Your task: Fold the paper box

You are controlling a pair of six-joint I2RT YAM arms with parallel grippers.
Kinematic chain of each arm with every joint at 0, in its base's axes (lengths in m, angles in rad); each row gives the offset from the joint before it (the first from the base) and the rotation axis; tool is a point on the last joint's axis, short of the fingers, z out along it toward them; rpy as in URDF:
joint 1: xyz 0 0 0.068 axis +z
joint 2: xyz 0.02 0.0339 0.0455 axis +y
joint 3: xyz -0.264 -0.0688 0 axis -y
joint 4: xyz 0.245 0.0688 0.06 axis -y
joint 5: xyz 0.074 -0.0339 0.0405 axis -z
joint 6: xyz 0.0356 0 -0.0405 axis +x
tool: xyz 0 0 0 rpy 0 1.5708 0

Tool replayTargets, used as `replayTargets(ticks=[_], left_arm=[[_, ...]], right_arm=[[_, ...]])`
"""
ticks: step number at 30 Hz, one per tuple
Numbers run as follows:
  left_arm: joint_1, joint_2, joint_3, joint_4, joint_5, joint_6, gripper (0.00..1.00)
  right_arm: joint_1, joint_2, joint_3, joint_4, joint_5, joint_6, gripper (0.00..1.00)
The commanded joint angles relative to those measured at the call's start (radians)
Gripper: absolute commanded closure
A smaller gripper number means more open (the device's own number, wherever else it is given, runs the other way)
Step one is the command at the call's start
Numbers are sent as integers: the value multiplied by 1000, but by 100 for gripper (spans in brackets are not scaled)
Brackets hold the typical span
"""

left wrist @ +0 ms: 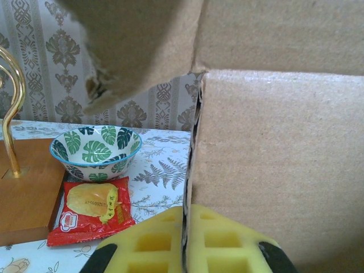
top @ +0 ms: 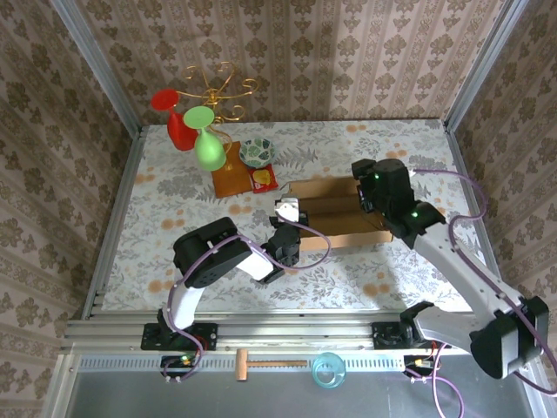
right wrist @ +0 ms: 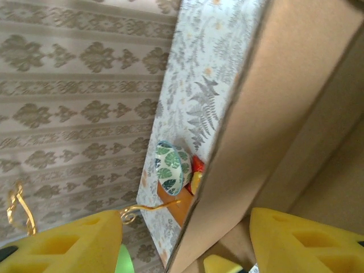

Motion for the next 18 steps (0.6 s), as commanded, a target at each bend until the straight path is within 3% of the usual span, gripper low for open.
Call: replayTargets(ticks=[1,9,15,16,18], left_arm=[[-12,62,-15,-137,2,13,100],[-13,72,2,-138,11,19,100],[-11,67,-4,-139,16,16,100],[-10,58,-10,-138,16,14,98],[-10,39,-27,-138,16,5,83]], right_arm=[[3,40,40,34,13,109,38],[-7,111,15,111,33,176,48],[-15,118,-67,185,40,233,81],[-16,114,-75,187,37,235,84],[-16,104,-85,176,28,234,86]])
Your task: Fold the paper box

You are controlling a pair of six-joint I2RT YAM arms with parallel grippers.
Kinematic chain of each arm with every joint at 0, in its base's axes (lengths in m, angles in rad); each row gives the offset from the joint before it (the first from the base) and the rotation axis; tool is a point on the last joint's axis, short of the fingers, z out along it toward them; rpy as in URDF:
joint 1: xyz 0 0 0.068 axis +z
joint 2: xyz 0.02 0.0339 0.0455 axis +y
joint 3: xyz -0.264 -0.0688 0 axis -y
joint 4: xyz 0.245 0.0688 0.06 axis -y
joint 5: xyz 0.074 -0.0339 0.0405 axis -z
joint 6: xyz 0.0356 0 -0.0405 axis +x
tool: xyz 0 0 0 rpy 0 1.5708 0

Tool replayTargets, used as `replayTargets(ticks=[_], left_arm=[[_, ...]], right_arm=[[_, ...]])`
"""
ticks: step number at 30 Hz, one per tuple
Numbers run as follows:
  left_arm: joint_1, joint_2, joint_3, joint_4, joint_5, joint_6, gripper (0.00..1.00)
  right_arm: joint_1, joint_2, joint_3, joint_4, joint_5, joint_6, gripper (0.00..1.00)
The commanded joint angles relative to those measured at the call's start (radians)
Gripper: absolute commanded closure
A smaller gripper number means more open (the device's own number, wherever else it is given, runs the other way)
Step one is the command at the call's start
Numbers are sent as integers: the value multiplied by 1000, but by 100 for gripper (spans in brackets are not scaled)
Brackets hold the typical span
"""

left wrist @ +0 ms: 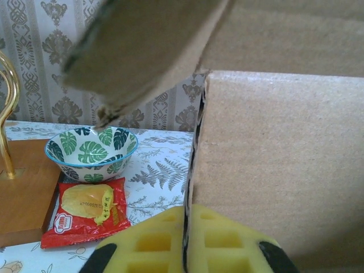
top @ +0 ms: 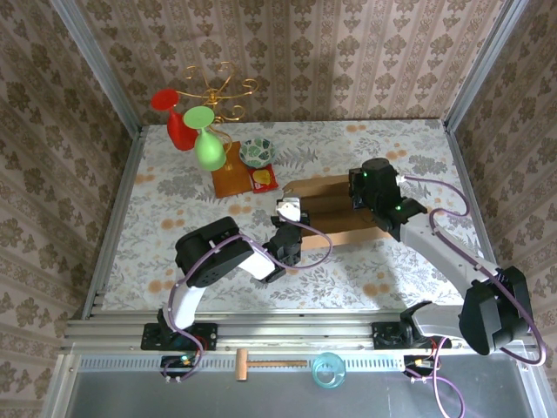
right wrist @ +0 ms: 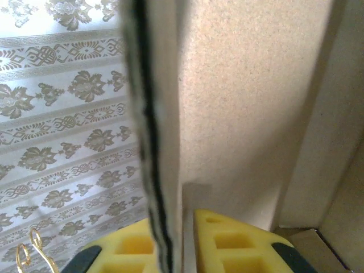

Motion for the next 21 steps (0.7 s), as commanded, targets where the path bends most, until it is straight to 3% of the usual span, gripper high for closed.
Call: replayTargets(ticks=[1,4,6,13,15,19,21], left_arm=[[-9,12,-55,-135,11,-8,75],[-13,-41,-93,-135,27,-17,57],[-19,-83,-121,-136,39,-19,50],[-87,-327,-237,-222,67,-74,42],[-107,-453,-254,-391,83,-165,43],[-109,-750,-196,-983,131,-463,47],[-85,-862,-158,-1199,176,-565,50]], right_arm=[[-3,-14,-40,-8,19,31,87],[-4,-43,-70,-8,17,20,90],[-5,-61,-90,-19,12,16,92],[-6,-107,-143,-31,-4,7,95],[-7,-108,-143,-37,-12,3,95],[-8,-105,-145,-48,-33,9,96],[-8,-103,-143,-54,-42,6,96]])
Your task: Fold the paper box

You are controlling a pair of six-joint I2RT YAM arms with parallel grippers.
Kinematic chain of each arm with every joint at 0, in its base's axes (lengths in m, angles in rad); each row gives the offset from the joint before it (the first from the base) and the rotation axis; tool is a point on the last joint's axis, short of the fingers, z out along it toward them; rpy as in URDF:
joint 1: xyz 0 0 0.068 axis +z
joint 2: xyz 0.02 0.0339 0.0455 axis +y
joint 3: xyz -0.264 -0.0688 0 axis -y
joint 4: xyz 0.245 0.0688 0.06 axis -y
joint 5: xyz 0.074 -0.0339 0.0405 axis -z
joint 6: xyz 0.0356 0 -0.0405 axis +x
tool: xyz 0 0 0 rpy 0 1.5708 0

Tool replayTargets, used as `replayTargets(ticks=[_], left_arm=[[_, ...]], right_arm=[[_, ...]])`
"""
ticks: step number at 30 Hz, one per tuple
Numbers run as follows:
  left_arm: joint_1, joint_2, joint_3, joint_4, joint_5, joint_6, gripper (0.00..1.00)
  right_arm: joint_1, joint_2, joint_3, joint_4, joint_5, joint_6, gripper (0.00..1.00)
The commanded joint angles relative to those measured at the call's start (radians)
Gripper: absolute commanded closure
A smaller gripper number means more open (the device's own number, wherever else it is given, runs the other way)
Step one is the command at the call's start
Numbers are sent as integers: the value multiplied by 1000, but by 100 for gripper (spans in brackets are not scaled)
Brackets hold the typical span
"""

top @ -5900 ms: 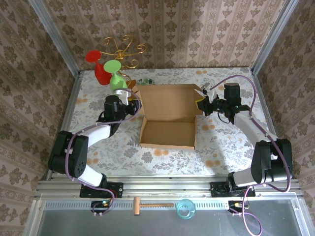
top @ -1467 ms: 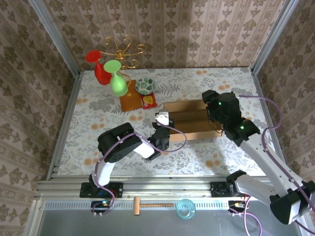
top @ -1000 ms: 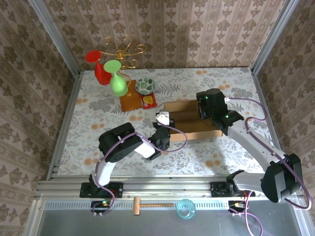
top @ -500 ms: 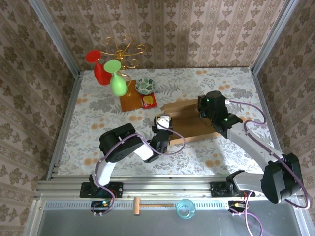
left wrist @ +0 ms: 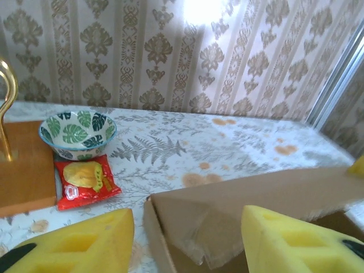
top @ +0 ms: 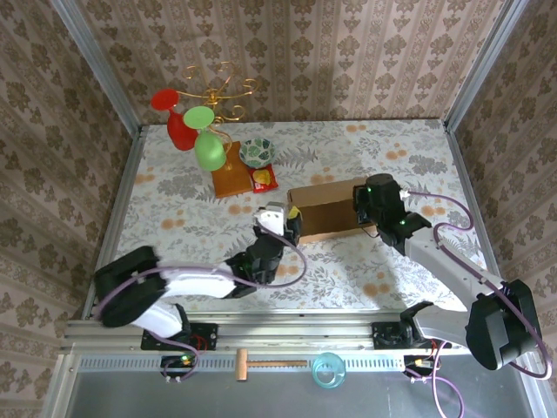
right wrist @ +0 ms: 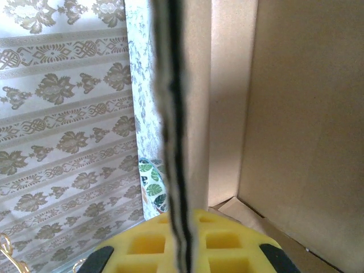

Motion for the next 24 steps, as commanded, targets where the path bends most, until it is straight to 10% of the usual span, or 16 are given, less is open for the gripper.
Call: replayTargets(ticks=[1,13,24], left_arm=[[41,-162,68,-534,94,-292,51],[374,-107,411,-1029,611,-638,60],[450,176,471,-892,821,-690,49]], right_arm=[[-4,-10,-5,-44,-21,0,96],[-19,5,-57,-55,-84,-63,95],[-39,54,-95,-106,-155,-139,92]])
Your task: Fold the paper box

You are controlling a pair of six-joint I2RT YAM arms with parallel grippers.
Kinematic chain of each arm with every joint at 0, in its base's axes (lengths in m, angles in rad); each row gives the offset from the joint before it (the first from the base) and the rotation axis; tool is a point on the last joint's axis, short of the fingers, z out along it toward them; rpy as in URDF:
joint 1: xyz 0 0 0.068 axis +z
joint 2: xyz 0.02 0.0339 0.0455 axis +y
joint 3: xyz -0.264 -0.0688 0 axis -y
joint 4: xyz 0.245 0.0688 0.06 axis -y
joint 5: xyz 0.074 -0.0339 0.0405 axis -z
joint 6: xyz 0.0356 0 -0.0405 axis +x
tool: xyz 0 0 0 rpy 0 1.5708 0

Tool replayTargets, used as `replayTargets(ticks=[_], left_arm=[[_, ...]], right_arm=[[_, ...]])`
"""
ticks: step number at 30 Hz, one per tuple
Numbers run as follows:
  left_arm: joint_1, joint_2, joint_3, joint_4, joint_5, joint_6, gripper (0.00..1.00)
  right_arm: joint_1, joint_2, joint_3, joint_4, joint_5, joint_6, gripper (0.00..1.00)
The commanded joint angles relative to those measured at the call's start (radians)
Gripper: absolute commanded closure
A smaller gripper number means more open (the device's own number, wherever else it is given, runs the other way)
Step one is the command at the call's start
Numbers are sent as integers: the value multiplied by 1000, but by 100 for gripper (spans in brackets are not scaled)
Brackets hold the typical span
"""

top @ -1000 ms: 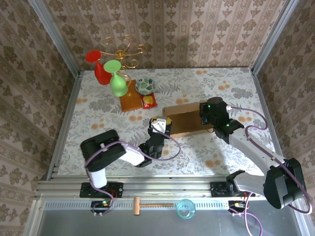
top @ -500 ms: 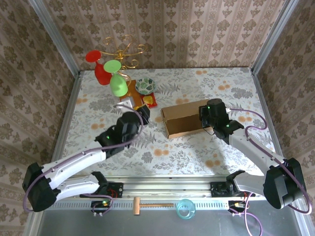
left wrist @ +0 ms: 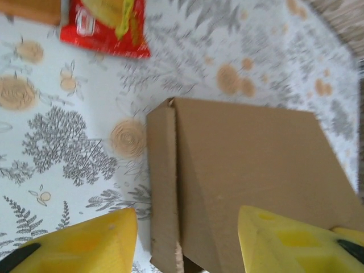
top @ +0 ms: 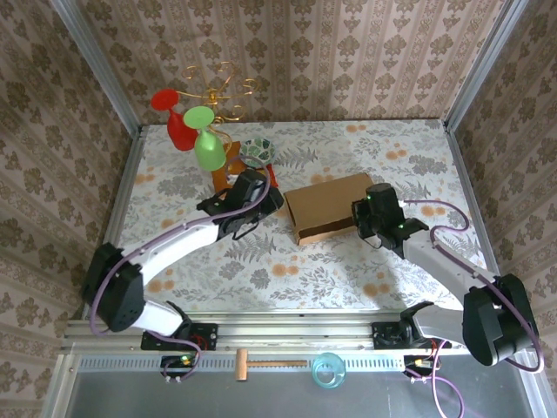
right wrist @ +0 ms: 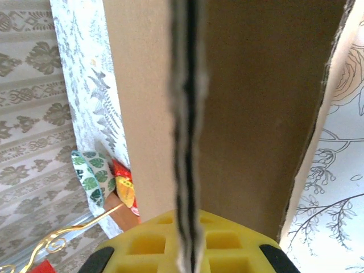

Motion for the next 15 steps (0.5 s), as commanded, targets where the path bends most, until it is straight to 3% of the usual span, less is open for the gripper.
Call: replayTargets(ticks=[1,8,15], left_arm=[[27,48,42,50,92,-30,49],[51,173,19,205,211,-70,47],[51,212,10,168,221,-68,46]], right_arm=[[-4,26,-18,-68,-40,-42,92],[-8,57,-38,-80,-50,-34,88],[-14,95,-4,-130,-65,-64,82]])
